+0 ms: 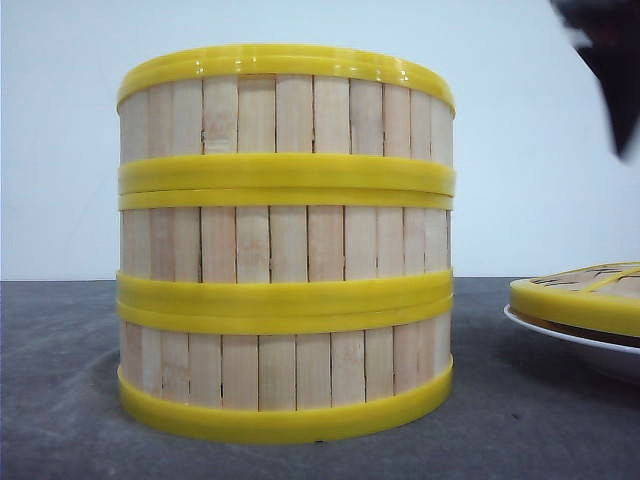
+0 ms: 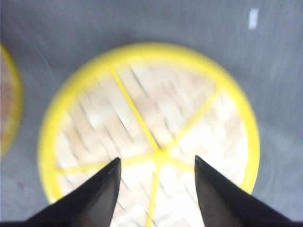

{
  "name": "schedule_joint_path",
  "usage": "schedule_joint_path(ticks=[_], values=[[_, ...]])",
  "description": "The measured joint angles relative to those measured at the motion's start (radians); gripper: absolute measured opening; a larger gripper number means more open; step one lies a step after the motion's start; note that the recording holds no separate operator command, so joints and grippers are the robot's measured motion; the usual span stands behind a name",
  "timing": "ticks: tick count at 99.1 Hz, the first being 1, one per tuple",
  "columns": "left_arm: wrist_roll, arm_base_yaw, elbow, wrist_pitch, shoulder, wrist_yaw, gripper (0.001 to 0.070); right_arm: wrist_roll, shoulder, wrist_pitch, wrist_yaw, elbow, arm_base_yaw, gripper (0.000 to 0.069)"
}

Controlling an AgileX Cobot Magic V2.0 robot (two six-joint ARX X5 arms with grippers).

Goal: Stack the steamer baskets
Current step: 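Move the right gripper over the woven lid and pinch its center hub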

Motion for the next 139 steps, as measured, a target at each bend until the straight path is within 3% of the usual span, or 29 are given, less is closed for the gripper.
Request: schedule_joint_path(ticks=[33, 75, 97, 139], values=[[0.000, -0.001, 0.000, 0.060, -0.001, 0.030, 0.0542, 0.000, 0.053, 0.074, -0.008, -0.047, -0.032, 0.0294], [0.000, -0.001, 0.000, 0.051, -0.001, 0.032, 0.0542, 0.004, 0.174, 0.042, -0.053, -0.045, -0.032, 0.0294], [0.000, -0.001, 0.000, 0.051, -0.001, 0.032, 0.0542, 0.012, 0.174, 0.036, -0.065, -0.043, -0.032, 0.0230], [0.000, -0.001, 0.000, 0.051, -0.001, 0.032, 0.0542, 0.020, 0.174, -0.016, -0.081, -0.039, -0.033, 0.0221]])
